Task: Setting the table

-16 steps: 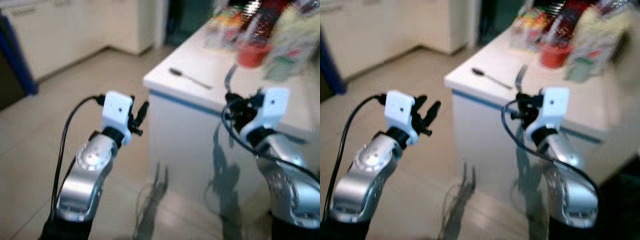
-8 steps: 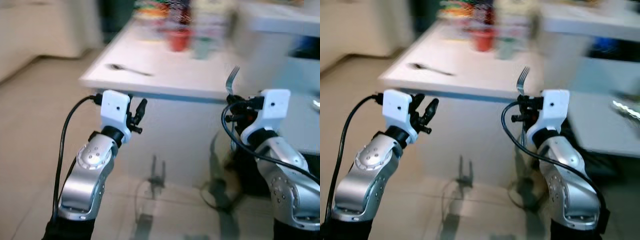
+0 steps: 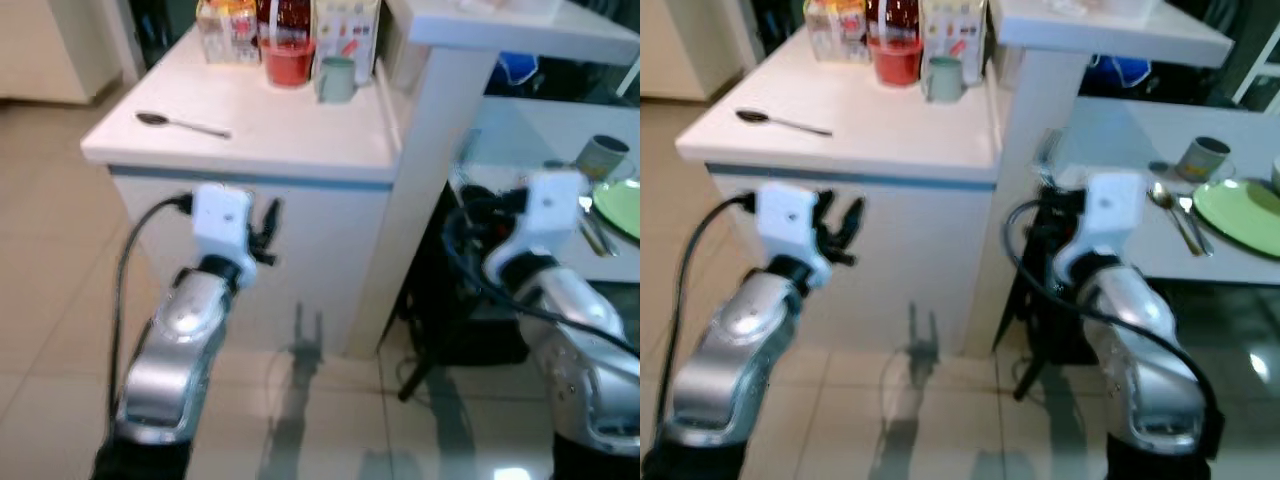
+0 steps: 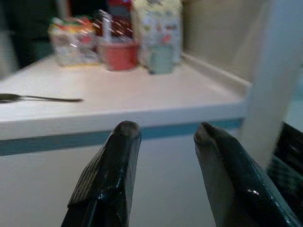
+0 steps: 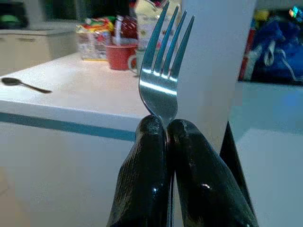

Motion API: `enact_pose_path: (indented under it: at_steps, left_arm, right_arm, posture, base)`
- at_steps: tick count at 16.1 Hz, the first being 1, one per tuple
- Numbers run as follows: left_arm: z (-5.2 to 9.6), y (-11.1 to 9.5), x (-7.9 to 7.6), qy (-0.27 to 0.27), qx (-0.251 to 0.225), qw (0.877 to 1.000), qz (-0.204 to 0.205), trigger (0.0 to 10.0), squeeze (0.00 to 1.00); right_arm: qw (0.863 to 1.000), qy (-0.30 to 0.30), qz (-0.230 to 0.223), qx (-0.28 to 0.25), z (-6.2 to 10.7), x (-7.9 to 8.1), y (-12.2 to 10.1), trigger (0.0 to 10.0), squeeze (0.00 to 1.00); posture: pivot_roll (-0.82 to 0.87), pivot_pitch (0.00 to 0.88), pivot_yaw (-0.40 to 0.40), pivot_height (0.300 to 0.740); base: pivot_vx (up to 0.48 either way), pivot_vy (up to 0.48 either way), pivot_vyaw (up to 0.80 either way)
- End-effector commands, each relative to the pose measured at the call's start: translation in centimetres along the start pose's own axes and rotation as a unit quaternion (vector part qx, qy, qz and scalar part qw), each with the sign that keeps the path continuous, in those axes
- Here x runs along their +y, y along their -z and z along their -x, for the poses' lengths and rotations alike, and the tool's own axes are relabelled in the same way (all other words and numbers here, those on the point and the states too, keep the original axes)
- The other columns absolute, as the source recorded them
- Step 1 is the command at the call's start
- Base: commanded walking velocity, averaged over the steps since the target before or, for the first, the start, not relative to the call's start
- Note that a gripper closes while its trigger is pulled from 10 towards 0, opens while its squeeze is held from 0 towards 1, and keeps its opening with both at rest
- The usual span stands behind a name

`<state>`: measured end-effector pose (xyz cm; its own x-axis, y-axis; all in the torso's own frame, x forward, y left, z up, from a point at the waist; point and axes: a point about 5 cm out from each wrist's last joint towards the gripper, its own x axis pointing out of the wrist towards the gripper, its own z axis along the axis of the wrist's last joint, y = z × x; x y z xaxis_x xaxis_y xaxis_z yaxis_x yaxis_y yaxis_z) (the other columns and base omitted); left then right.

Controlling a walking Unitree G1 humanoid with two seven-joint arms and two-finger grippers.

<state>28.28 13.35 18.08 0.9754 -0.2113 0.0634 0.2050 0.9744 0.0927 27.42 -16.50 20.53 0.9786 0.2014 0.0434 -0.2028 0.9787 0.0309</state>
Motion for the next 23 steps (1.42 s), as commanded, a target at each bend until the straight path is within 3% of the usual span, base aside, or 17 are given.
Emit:
enact_pose_path:
  at_steps: [1,8,12,14,21,23]
  left_arm:
    - [-0.1,-0.2,-0.5,0.005,-0.002,1.0,-0.009,10.0,0.0]
    - [-0.6,-0.1,-0.3,0.001,0.003,1.0,-0.019,10.0,0.0]
    - [-0.4,0.1,0.9,0.0,0.012,1.0,-0.022,10.0,0.0]
    - [-0.5,0.2,1.2,-0.001,0.013,1.0,-0.023,10.0,0.0]
    - [-0.9,0.2,0.5,0.014,0.012,1.0,-0.019,10.0,0.0]
    - [-1.0,0.2,0.5,0.012,0.011,1.0,-0.018,10.0,0.0]
  right_arm:
    - [1.0,0.004,0.018,-0.003,0.0,-0.6,-0.4,10.0,0.0]
    - [0.999,0.042,0.006,-0.009,-0.2,-0.8,-0.2,10.0,0.0]
    - [0.998,0.051,0.024,0.018,0.8,-0.7,2.0,10.0,0.0]
    - [0.998,0.056,0.022,0.015,0.9,-0.6,2.1,10.0,0.0]
    - [0.997,0.073,0.018,0.004,1.0,-1.0,2.0,10.0,0.0]
    - [0.997,0.062,0.04,0.001,0.7,-1.2,1.6,10.0,0.0]
  posture:
    - [-0.01,0.0,-0.054,0.74]
    - [-0.01,0.0,-0.024,0.74]
    - [-0.01,0.001,0.01,0.74]
    - [-0.01,0.0,0.017,0.74]
    - [-0.01,0.0,0.036,0.74]
    - [-0.01,0.0,0.025,0.74]
  base:
    - [0.0,-0.48,0.0]
    - [0.0,-0.48,0.0]
    - [0.0,-0.48,0.0]
    - [0.0,-0.48,0.0]
    - [0.0,-0.48,0.0]
    - [0.0,-0.48,0.0]
